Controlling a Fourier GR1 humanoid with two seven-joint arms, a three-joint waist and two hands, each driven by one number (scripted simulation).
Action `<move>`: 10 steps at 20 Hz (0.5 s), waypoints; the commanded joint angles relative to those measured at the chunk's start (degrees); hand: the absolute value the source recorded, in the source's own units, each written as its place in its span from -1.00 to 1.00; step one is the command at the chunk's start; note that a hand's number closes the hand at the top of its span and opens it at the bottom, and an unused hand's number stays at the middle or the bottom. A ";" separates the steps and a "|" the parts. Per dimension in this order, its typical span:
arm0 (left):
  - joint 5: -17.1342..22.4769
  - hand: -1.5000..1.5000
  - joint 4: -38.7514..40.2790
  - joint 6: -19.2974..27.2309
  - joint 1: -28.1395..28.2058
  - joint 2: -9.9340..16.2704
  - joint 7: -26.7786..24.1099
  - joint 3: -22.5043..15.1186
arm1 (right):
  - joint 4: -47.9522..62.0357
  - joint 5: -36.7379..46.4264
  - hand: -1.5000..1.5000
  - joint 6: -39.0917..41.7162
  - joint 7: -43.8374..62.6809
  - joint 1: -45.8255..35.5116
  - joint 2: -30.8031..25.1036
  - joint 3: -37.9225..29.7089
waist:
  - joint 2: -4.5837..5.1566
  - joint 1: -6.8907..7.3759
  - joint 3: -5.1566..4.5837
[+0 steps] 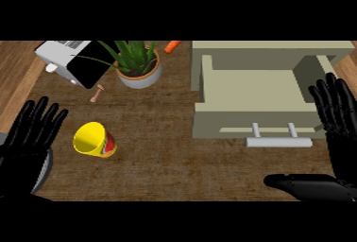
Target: Pick up the cup, place it into the drawer and close the drawer
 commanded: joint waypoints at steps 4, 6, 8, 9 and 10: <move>-7.33 -1.00 12.75 -3.30 0.62 0.84 -9.85 4.26 | 0.64 -1.39 -1.00 1.66 -0.70 -1.06 -0.77 -1.72 | 0.03 -0.15 -0.01; -9.35 -1.00 15.97 -1.59 -0.84 0.28 -11.00 4.46 | 1.44 -1.90 -1.00 2.09 -2.28 1.22 -0.66 -2.94 | 0.03 -0.27 0.00; -10.93 -1.00 17.09 -0.33 -0.79 -0.68 -11.53 3.92 | 2.68 1.02 -1.00 1.69 -4.62 1.54 0.63 -0.71 | 0.02 -0.14 0.01; -8.70 -1.00 18.65 -2.46 -1.28 1.60 -10.33 5.75 | 3.45 1.53 -1.00 0.92 -4.20 0.09 1.22 -0.39 | 0.02 -0.06 0.01; -13.47 -1.00 22.40 -1.55 -0.49 -0.30 -16.59 4.78 | 4.70 0.68 -1.00 1.48 -3.62 -1.29 -0.14 -2.05 | 0.06 -0.09 -0.01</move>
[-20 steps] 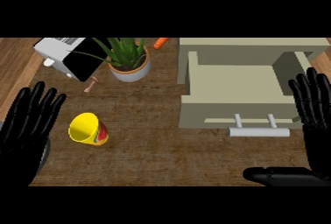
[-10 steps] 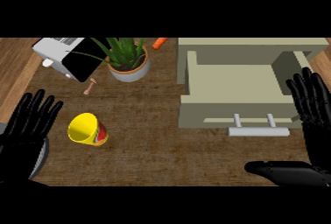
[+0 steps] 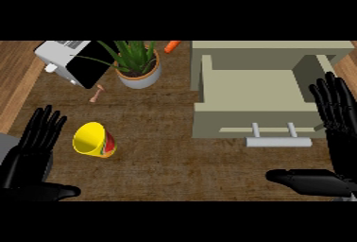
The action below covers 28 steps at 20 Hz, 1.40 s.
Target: Pick up the cup, place it into the drawer and close the drawer
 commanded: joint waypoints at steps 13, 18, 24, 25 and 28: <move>-12.41 -1.00 39.04 -0.44 -9.93 4.20 -24.08 4.07 | 1.99 2.04 -1.00 1.15 -2.83 1.07 1.36 0.51 | 0.03 -0.15 -0.01; -13.19 -1.00 55.14 -1.17 -17.33 6.71 -33.75 6.39 | 2.47 -1.70 -1.00 2.18 1.76 -4.90 -0.95 -3.10 | 0.09 -0.26 -0.04; -16.51 -1.00 73.68 -0.93 -25.23 7.89 -45.08 6.47 | -0.58 0.96 -1.00 1.19 2.43 -1.46 2.01 1.02 | 0.23 -0.79 -0.11; -15.42 -1.00 74.32 -3.81 -26.22 10.02 -44.05 7.06 | 4.12 -0.41 -1.00 1.62 0.11 -4.41 1.32 -1.13 | 0.24 -0.58 -0.09; -17.31 -1.00 79.25 -1.92 -27.54 10.60 -48.76 6.76 | 2.36 -1.55 -1.00 3.56 -1.36 -1.67 0.30 -1.85 | 0.35 -1.04 -0.14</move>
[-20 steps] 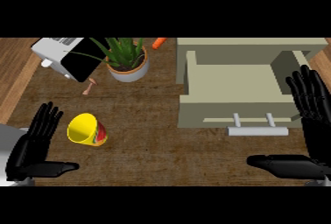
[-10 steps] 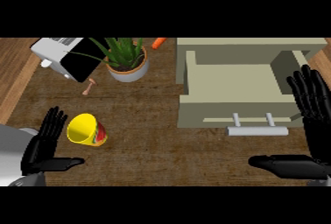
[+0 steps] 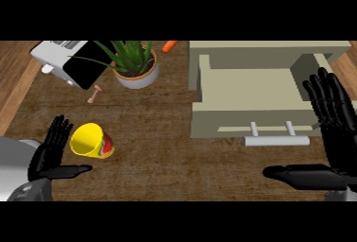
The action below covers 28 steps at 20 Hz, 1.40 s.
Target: Pick up the cup, place it into the drawer and close the drawer
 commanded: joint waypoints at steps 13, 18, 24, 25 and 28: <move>-2.01 -1.00 10.99 -2.34 -6.82 0.50 -8.61 -0.21 | 0.08 0.36 -1.00 1.15 0.73 -0.31 0.06 1.07 | 0.36 -0.72 -0.13; -1.84 -1.00 10.71 -2.88 -7.10 -0.66 -10.61 -0.16 | 2.56 -2.62 -1.00 2.22 0.17 -1.45 -0.68 -1.44 | 0.37 -0.73 -0.12; -2.22 -1.00 9.90 -7.57 -4.42 -3.76 -13.89 -1.52 | 3.84 0.15 -1.00 -0.18 0.65 -4.47 0.49 -0.26 | 0.57 -0.27 -0.21; -1.15 -1.00 10.29 -11.10 -5.91 -0.89 -10.89 -0.67 | 2.12 -0.48 -1.00 1.01 -0.22 -1.64 0.04 -0.36 | 0.41 -0.70 -0.16; -1.06 -1.00 9.31 -10.31 -5.95 -3.46 -12.41 -0.97 | 0.91 -1.16 -1.00 1.54 0.45 -1.11 -0.39 -0.64 | 0.33 -0.68 -0.15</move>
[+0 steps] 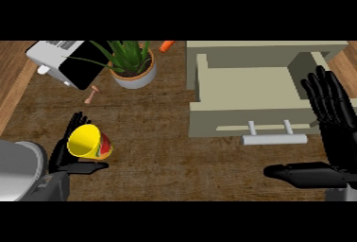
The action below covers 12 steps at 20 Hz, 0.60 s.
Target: Pick up the cup, place it into the drawer and close the drawer
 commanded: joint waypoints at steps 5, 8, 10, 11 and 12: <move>1.52 1.00 -1.52 -15.83 0.33 -0.68 -5.38 -0.52 | 1.25 -0.62 -1.00 0.42 -1.14 0.11 0.09 -0.50 | -0.10 0.44 0.03; 1.65 1.00 -2.02 -16.32 -1.38 -2.83 -2.92 -1.29 | 0.59 -2.39 -1.00 2.25 1.11 -0.70 -2.00 -1.57 | -0.19 0.12 0.05; 3.54 1.00 -1.83 -17.46 -2.43 -2.56 -1.86 0.18 | 1.40 -0.55 -1.00 0.59 0.30 -0.84 -0.71 -0.81 | -0.01 0.07 0.01; 3.62 1.00 -2.61 -16.69 -2.58 -4.26 -2.82 -0.03 | 1.74 -1.60 -1.00 1.21 -0.16 -0.07 -1.13 -1.80 | 0.00 -0.14 0.01; 3.56 1.00 -3.44 -19.36 -1.01 -3.53 -3.92 -0.54 | 2.27 -1.02 -1.00 1.16 0.35 -1.13 -2.03 -2.29 | -0.10 0.44 0.03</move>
